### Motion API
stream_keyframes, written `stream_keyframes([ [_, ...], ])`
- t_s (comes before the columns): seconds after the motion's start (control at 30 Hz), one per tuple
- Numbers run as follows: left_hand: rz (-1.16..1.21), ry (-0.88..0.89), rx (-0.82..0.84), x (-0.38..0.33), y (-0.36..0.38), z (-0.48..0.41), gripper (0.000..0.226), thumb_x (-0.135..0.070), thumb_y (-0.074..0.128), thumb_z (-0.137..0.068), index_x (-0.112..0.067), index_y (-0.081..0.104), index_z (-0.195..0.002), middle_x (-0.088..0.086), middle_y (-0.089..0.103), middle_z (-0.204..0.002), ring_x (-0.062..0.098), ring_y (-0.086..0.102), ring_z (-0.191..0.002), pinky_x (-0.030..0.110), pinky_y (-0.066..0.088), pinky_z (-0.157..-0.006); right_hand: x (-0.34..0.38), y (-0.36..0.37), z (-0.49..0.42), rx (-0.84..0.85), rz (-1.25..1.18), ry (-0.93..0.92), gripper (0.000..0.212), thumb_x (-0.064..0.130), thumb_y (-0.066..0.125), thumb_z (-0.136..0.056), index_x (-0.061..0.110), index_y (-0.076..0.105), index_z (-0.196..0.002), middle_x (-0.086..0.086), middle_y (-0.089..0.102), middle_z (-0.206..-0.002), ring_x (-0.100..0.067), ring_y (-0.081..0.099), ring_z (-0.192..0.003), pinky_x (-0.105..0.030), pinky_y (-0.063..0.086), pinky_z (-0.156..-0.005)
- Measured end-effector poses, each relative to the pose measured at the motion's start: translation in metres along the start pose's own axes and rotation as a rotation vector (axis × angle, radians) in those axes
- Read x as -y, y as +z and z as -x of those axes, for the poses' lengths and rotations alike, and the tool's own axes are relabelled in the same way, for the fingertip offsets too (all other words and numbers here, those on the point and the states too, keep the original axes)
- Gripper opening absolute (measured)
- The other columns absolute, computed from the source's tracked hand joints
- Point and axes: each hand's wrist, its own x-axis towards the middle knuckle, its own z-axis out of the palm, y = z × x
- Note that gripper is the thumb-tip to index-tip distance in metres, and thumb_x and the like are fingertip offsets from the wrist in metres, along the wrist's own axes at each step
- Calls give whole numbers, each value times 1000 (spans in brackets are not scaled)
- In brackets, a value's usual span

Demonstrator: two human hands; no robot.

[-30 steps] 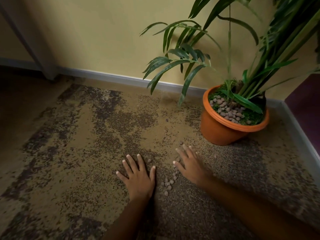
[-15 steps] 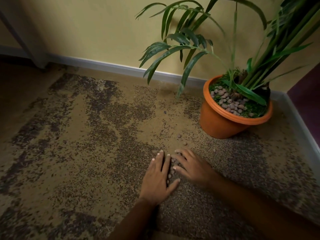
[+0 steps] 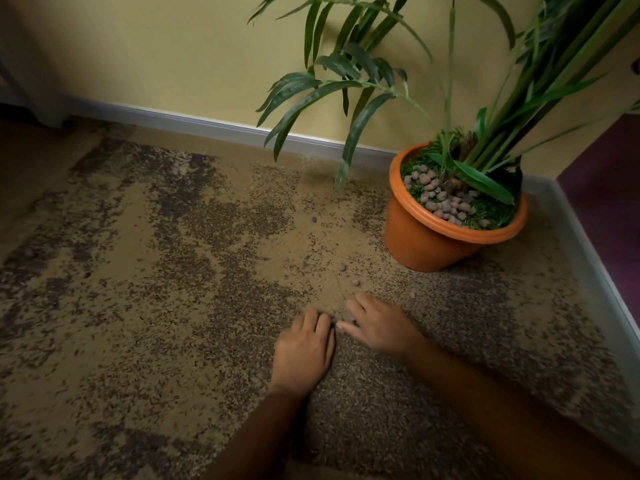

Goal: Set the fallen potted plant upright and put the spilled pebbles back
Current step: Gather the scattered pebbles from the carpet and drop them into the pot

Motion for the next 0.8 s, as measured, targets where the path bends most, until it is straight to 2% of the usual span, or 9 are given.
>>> stream_keyframes([
  [0.1, -5, 47, 11, 0, 1, -2, 32, -34, 42, -85, -20, 62, -65, -2, 62, -63, 12, 58, -46, 19, 40, -34, -3, -2, -4, 110, 26, 57, 38, 42, 81, -68, 10, 61, -69, -4, 60, -54, -17, 57, -39, -14, 34, -32],
  [0.17, -10, 96, 5, 1, 2, -3, 30, -34, 49, -86, -20, 62, -63, -2, 61, -59, 12, 58, -44, 19, 40, -32, -5, 0, -5, 178, -30, 132, 41, 44, 62, -86, 4, 62, -94, -12, 67, -76, -25, 67, -61, -22, 40, -45],
  [0.23, -13, 141, 22, 1, -1, -5, 23, -33, 68, -79, -19, 63, -61, -1, 61, -57, 12, 58, -40, 18, 38, -30, -7, 0, -2, 203, -119, 218, 49, 45, 46, -95, 1, 55, -117, -17, 67, -95, -32, 68, -79, -31, 47, -57],
  [0.33, 12, 112, 84, 0, -5, -9, 25, -34, 81, -67, -18, 64, -59, -3, 62, -55, 11, 56, -35, 16, 36, -28, -9, -4, -1, 178, -112, 334, 45, 45, 39, -97, 7, 51, -119, -12, 67, -100, -29, 66, -86, -32, 43, -61],
  [0.4, 33, 63, 131, -2, -6, -9, 20, -38, 67, -83, -19, 66, -76, -2, 67, -73, 11, 64, -50, 19, 44, -38, -9, -7, -4, 163, -153, 472, 36, 43, 39, -98, 11, 52, -103, -9, 66, -89, -26, 64, -79, -28, 33, -58],
  [0.5, 79, -32, 190, 0, -1, -10, 37, -41, 26, -100, -21, 56, -112, -1, 63, -112, 16, 67, -90, 29, 52, -71, -8, -16, -16, 107, -313, 770, 29, 40, 42, -98, 16, 50, -82, 0, 51, -64, -20, 50, -62, -25, 29, -53],
  [0.6, 88, -16, 234, -3, -8, -14, 39, -40, 24, -101, -21, 54, -118, 0, 61, -118, 18, 65, -98, 30, 51, -79, -9, -27, -33, 87, -621, 1071, 41, 42, 40, -98, 14, 56, -73, 3, 44, -57, -18, 45, -60, -25, 32, -57],
  [0.67, 216, -63, 232, -7, -18, -19, 37, -39, 27, -101, -19, 57, -112, 1, 63, -111, 18, 64, -95, 30, 50, -80, -10, -37, -44, 44, -933, 1228, 44, 42, 39, -98, 17, 55, -66, 4, 41, -55, -15, 40, -52, -24, 33, -50],
  [0.8, 805, -400, 172, -22, -42, -35, 37, -30, 39, -99, -7, 60, -81, 9, 62, -74, 21, 56, -67, 32, 46, -67, -12, -69, -63, -138, -1643, 1479, 42, 29, 33, -102, 11, 48, -67, 3, 33, -43, -5, 26, -27, -12, 16, -23],
])
